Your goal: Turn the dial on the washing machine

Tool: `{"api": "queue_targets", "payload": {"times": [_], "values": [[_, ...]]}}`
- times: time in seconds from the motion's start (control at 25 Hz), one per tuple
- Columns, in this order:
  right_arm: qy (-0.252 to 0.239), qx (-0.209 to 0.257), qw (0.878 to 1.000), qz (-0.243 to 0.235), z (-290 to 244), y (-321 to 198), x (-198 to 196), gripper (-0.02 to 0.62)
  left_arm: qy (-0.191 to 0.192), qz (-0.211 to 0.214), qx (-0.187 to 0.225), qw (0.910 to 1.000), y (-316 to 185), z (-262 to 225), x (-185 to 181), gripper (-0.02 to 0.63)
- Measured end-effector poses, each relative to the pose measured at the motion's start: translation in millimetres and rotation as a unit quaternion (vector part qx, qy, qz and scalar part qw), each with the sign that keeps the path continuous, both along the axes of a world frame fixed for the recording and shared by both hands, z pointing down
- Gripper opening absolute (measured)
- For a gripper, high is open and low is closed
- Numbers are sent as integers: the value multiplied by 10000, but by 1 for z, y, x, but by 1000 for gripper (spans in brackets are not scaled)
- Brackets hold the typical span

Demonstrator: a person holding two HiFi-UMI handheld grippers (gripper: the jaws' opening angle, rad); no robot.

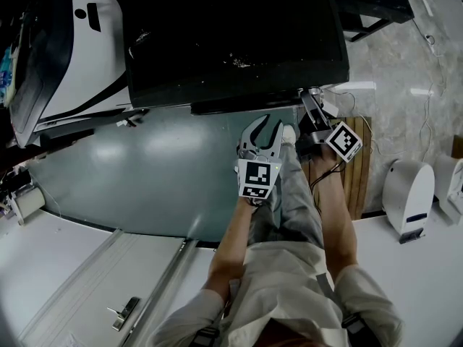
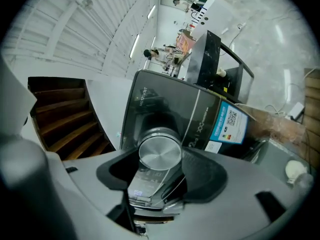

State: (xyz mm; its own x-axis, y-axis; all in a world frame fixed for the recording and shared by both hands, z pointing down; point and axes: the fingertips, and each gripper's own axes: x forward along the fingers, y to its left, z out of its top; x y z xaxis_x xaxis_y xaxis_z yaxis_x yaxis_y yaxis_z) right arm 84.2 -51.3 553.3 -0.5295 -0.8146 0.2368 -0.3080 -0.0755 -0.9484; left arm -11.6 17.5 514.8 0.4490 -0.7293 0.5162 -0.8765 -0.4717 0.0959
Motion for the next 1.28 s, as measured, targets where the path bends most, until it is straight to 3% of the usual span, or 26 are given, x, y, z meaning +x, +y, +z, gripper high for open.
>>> {"api": "queue_targets", "payload": {"times": [0.4,0.92,1.04,1.28], "values": [[-838,-146,9960,282,1,0,0,272,-2,6,10,10000,1,0,2,120],[-1279,-288,9901,495,3,1,2,272,-10,32,36,10000,2,-3,3,120],[-1093,-248,9927,450,3,1,3,274,-13,39,47,10000,2,-4,2,120],[-192,-1,9997,-154,-8,14,-9,293,1,23,82,10000,3,-9,-2,120]]}}
